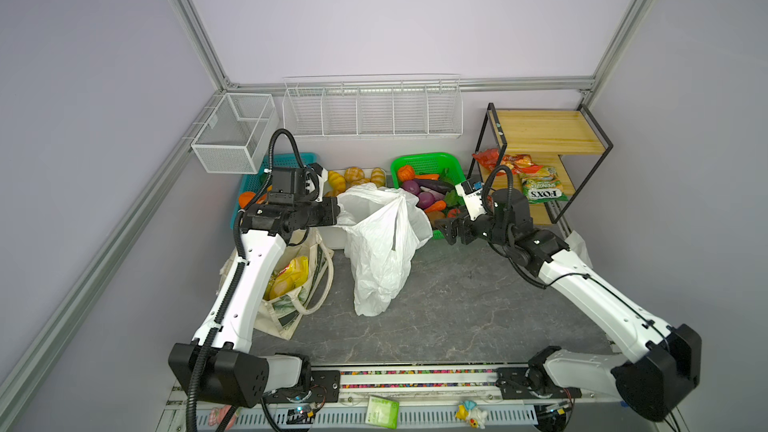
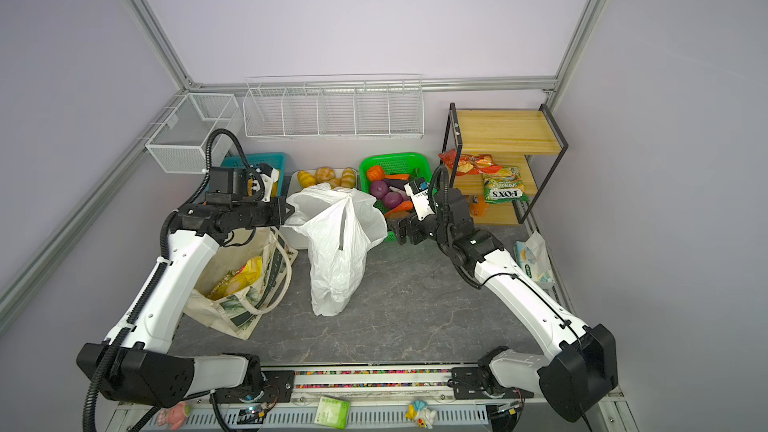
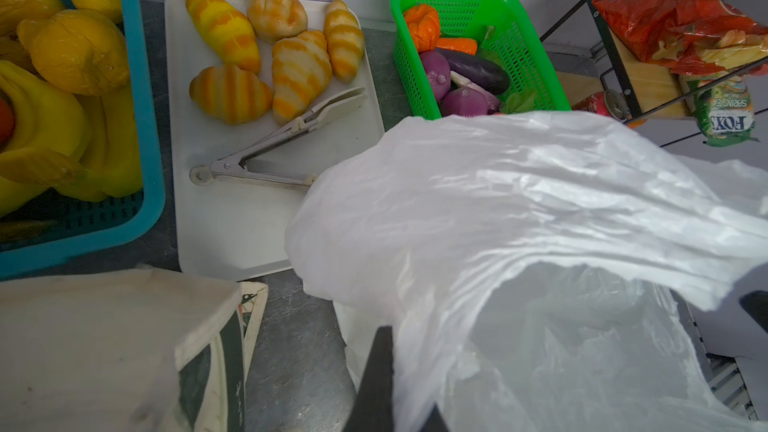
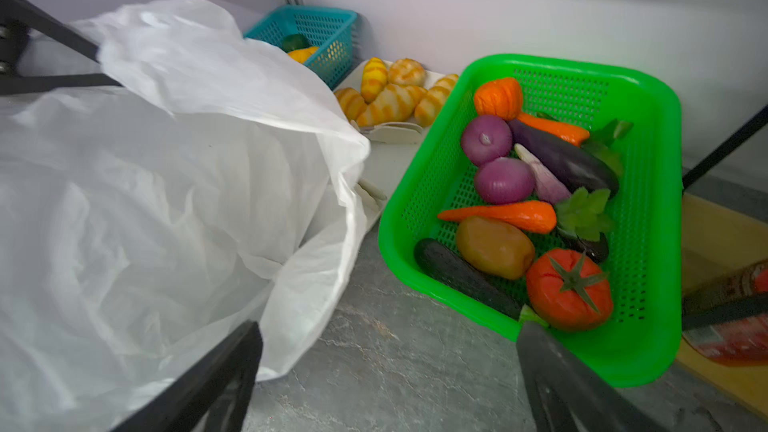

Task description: Place the mixed food into the grocery bags and tie them

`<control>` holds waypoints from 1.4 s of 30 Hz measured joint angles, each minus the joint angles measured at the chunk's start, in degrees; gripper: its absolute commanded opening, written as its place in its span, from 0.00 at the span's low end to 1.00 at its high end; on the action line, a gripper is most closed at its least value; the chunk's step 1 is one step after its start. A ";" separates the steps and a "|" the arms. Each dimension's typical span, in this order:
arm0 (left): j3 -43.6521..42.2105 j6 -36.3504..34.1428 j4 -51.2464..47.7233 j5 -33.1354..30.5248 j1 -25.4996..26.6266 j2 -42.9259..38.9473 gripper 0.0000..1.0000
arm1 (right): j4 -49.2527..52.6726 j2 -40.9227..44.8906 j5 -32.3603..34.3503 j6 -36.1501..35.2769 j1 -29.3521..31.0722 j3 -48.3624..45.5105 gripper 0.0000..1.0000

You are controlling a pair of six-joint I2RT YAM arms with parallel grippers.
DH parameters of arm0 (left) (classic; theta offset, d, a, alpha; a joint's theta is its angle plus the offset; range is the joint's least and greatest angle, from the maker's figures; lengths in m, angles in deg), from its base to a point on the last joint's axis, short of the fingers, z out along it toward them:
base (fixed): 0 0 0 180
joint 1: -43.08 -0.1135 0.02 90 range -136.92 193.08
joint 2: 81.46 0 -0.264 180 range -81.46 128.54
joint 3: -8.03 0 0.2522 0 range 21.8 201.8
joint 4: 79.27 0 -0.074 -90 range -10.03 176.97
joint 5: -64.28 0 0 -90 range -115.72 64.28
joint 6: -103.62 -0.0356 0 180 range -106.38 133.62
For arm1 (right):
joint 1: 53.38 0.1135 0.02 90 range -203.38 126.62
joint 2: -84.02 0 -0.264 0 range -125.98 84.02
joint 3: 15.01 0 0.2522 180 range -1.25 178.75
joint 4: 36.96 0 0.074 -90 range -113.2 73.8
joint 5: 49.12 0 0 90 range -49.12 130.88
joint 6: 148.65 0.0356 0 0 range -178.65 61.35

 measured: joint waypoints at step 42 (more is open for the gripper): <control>-3.15 -0.09 4.11 1.81 -1.62 -1.55 0.00 | 12.11 -20.02 0.04 7.06 -1.77 10.40 0.87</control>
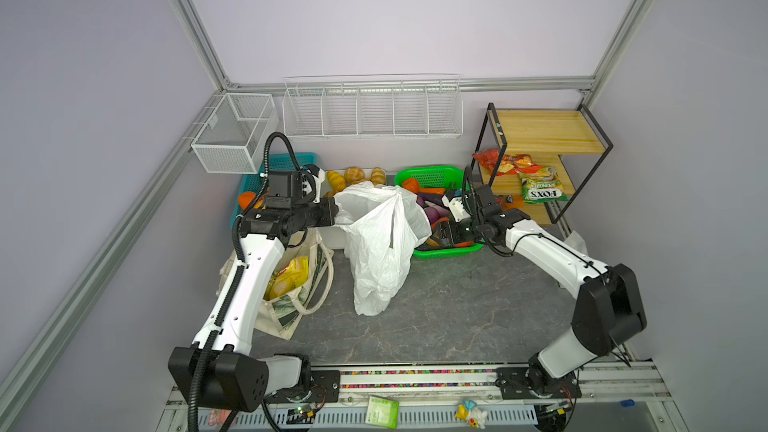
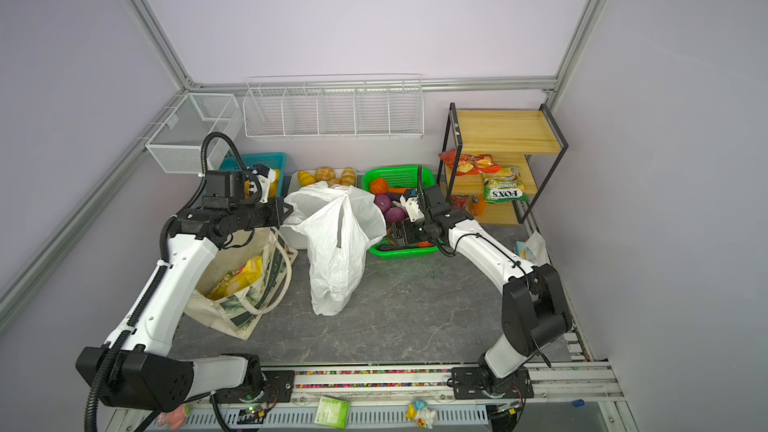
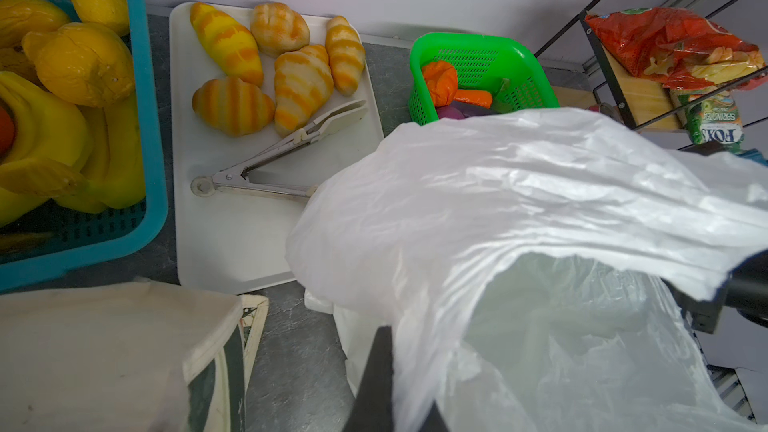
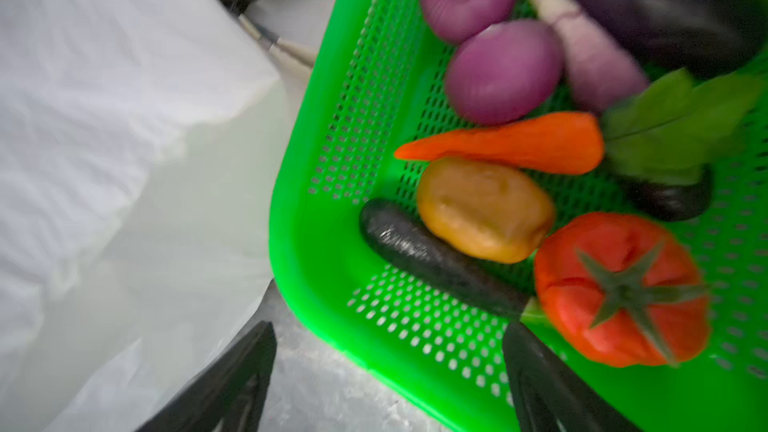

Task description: Place the mixed food into the grocery bags and tie them

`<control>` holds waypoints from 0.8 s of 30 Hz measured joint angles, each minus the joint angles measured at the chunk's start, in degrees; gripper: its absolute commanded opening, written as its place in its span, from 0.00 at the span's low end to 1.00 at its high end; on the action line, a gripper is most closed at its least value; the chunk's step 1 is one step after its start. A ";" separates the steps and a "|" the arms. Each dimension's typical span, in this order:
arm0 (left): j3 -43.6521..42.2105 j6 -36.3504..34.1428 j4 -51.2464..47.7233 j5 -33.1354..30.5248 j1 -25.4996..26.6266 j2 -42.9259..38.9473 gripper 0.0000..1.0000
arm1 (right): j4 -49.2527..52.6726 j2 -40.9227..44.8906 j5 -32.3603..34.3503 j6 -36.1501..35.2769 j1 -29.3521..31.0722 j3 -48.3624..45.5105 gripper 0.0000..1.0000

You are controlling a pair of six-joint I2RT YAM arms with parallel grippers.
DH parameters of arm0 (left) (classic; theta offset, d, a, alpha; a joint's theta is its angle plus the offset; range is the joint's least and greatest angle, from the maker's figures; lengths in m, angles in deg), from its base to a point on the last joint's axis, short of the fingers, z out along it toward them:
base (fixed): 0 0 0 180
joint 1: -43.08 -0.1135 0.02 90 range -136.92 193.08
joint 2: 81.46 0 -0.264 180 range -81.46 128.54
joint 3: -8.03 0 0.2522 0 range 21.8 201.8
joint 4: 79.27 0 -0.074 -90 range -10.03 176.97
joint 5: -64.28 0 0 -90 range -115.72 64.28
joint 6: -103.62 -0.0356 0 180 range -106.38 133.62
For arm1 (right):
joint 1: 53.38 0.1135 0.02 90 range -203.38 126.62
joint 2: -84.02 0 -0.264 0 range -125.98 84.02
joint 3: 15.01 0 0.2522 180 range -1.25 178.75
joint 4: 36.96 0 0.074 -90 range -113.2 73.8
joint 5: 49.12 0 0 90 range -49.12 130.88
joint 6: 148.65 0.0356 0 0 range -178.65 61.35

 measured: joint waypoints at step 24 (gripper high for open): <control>-0.85 0.00 1.33 1.46 0.00 -1.68 0.00 | 2.64 -35.17 12.72 -11.82 1.14 30.69 0.99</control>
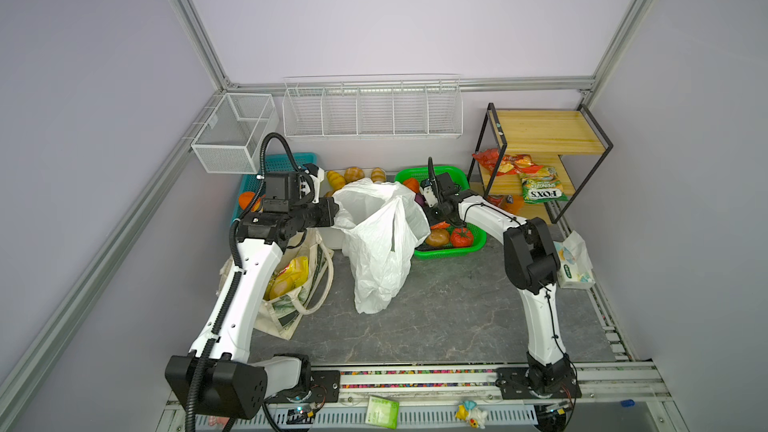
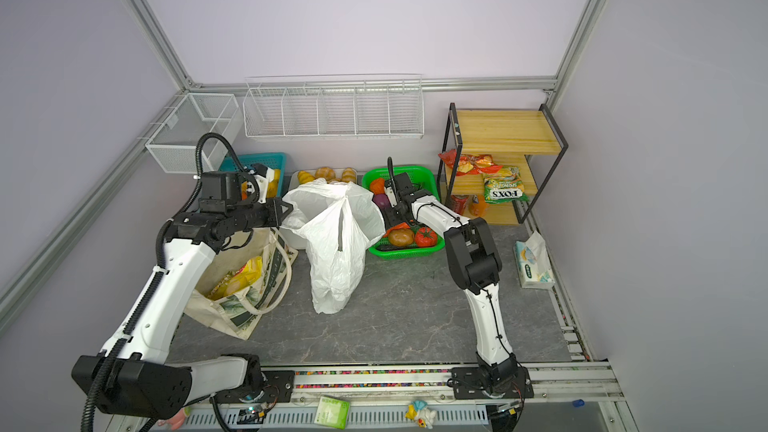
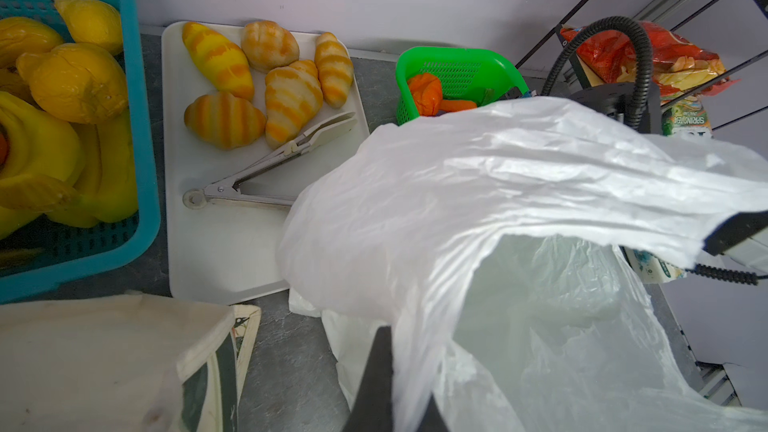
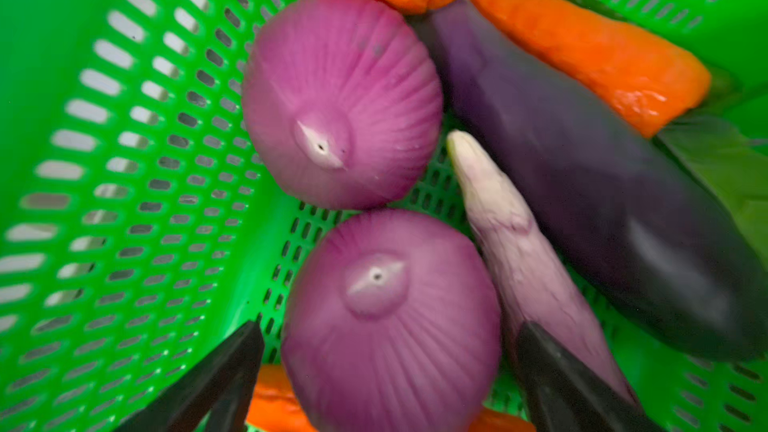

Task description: Place the mixed food into the grocery bags and tie them

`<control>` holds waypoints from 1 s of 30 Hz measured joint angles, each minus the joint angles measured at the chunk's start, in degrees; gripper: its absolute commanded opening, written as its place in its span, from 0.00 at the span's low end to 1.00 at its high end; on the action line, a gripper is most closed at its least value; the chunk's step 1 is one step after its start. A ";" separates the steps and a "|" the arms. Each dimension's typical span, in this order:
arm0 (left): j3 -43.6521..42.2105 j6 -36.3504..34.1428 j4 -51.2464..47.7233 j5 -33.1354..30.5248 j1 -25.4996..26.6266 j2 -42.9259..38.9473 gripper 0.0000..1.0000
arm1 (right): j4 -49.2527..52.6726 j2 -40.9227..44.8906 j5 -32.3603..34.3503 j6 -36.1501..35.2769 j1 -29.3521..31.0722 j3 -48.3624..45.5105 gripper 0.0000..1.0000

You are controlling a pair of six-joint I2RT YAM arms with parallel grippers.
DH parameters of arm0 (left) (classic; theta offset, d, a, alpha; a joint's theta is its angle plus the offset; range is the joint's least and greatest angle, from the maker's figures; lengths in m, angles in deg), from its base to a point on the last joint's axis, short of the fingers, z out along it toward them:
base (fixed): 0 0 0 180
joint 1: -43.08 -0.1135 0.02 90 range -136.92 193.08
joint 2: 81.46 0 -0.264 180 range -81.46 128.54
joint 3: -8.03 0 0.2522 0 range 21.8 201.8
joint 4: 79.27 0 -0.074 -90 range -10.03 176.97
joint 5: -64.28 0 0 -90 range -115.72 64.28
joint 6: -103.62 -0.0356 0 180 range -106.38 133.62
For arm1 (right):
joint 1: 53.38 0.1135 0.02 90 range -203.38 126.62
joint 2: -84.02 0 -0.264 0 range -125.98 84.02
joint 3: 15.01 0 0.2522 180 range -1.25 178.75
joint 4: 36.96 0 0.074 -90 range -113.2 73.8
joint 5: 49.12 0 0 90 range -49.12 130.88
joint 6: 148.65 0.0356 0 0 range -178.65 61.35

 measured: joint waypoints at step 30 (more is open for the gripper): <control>-2.40 0.72 3.82 8.44 0.00 -0.70 0.00 | -3.30 35.74 -5.29 0.87 0.57 -21.53 0.56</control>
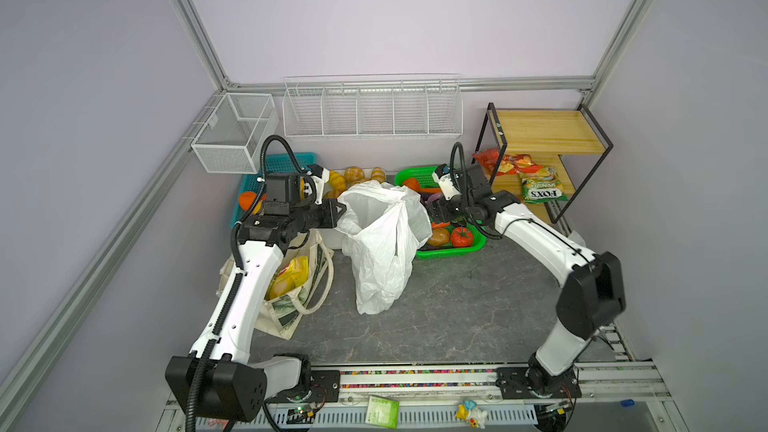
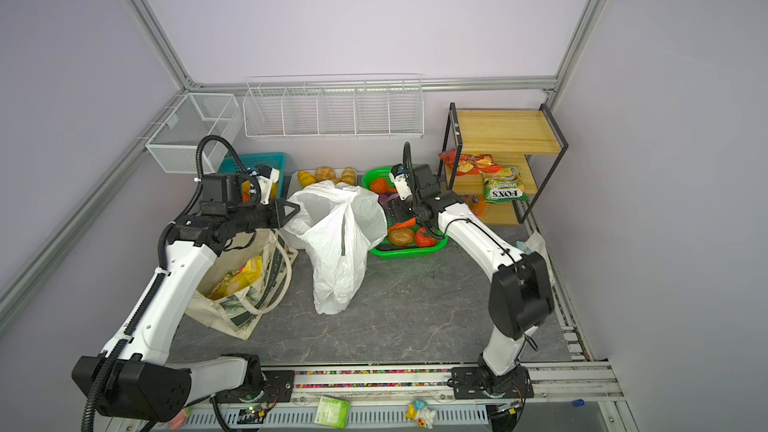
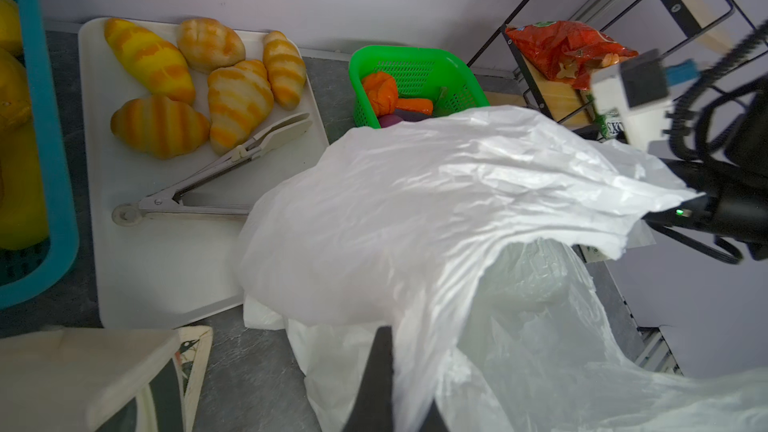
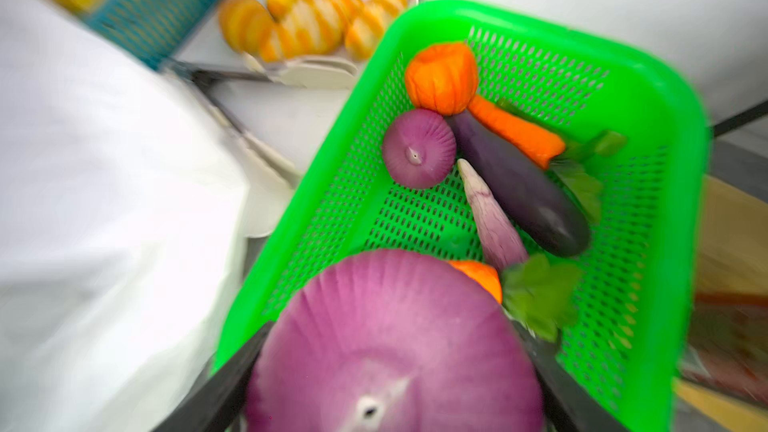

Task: Place the mixed food into the grocery bags and tie them
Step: 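Grasp a purple onion in the green basket with the right gripper, then lower the purple onion into the white bag and open the right gripper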

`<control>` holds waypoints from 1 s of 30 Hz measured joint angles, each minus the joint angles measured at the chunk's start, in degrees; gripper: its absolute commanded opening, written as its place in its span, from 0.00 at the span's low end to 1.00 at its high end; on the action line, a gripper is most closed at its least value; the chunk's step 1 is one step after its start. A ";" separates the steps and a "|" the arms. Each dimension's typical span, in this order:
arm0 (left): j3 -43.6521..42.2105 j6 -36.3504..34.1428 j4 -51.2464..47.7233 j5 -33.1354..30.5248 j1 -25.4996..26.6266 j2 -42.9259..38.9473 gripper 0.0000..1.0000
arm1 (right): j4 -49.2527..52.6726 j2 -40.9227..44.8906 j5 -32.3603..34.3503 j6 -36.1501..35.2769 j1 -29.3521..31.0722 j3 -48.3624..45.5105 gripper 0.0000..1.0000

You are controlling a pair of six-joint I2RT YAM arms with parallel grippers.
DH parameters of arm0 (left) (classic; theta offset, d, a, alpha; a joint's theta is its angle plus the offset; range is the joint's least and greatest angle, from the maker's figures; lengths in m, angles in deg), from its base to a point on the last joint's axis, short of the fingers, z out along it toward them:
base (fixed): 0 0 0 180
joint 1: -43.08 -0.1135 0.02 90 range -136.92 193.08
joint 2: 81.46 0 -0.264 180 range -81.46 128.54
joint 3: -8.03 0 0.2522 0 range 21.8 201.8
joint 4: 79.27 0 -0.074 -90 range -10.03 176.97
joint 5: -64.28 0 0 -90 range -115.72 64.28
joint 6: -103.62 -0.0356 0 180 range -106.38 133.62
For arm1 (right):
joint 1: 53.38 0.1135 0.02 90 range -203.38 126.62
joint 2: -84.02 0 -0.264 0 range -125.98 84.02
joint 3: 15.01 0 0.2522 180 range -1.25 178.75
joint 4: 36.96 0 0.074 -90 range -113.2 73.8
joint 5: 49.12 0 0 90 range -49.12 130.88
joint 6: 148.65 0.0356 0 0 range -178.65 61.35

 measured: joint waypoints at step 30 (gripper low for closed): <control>-1.44 2.34 4.37 10.88 0.00 1.16 0.00 | -4.33 -5.14 -19.76 -3.56 10.12 -4.81 0.72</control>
